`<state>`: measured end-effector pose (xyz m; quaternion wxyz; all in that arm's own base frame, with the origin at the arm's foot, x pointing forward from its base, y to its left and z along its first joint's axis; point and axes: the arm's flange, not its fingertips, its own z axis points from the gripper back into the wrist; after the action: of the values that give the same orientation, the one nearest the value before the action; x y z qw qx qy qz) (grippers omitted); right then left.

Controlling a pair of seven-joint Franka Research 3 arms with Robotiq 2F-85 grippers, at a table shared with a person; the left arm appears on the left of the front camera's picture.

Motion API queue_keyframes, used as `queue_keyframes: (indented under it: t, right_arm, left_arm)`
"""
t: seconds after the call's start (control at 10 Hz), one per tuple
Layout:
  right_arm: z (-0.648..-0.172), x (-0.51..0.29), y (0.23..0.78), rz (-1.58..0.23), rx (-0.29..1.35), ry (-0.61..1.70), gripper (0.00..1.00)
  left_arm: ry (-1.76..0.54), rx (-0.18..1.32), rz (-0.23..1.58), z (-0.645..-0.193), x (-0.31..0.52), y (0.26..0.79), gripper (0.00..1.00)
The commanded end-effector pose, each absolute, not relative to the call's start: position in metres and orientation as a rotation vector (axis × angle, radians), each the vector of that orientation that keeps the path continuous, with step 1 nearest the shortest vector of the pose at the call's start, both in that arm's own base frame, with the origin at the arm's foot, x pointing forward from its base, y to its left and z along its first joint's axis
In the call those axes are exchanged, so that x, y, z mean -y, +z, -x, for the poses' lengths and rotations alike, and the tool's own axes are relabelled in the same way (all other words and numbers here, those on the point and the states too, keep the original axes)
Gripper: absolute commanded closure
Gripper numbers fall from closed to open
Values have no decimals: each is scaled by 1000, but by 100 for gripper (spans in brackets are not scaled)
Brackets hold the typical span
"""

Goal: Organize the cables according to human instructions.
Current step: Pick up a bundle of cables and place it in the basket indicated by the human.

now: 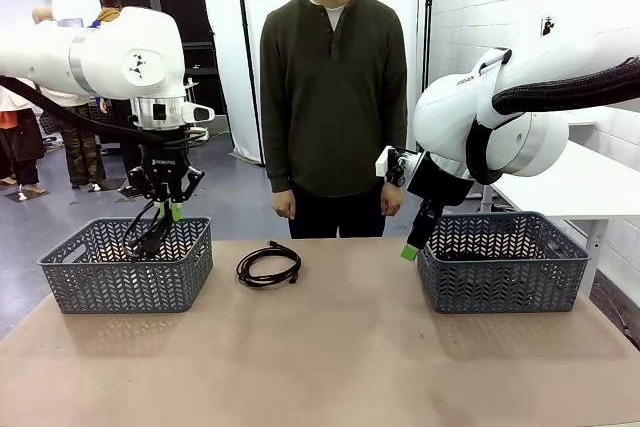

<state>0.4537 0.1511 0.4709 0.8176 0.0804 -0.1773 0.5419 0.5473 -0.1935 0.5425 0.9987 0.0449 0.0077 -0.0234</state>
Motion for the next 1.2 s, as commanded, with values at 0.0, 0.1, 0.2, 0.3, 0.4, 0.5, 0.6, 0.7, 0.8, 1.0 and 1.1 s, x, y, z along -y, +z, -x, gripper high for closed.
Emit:
queue_keyframes:
  t: [0.0, 0.1, 0.2, 0.3, 0.4, 0.5, 0.6, 0.7, 0.8, 1.0, 1.1]
  right_arm:
    - [-454, -151, 470, -171, 382, 1152, 0]
    - [-454, -151, 470, -171, 382, 1152, 0]
    - [-454, -151, 470, -171, 382, 1152, 0]
    - [-454, -151, 470, -171, 382, 1152, 0]
    - [-454, -151, 470, -171, 382, 1152, 0]
    - [-454, -151, 470, -171, 382, 1152, 0]
    - [-454, -151, 470, -171, 382, 1152, 0]
    - [-454, -151, 470, -171, 382, 1152, 0]
    - [-454, -151, 470, -171, 382, 1152, 0]
    - [-454, -151, 470, -171, 382, 1152, 0]
    - [-454, -151, 470, -171, 382, 1152, 0]
  left_arm:
    - [-114, -34, -146, -568, 184, 565, 100]
    - [-147, -46, -145, -575, 178, 569, 100]
    - [-179, -50, -144, -585, 169, 570, 100]
    - [-189, -48, -139, -593, 156, 568, 100]
    - [-188, -40, -127, -601, 145, 565, 100]
    - [-162, -48, -123, -604, 135, 557, 100]
    - [-138, -62, -113, -605, 129, 549, 100]
    - [-122, -56, -119, -608, 125, 544, 100]
    - [-108, -46, -111, -611, 121, 538, 100]
    - [-92, -24, -98, -617, 115, 527, 100]
    - [-82, -16, -99, -620, 112, 522, 100]
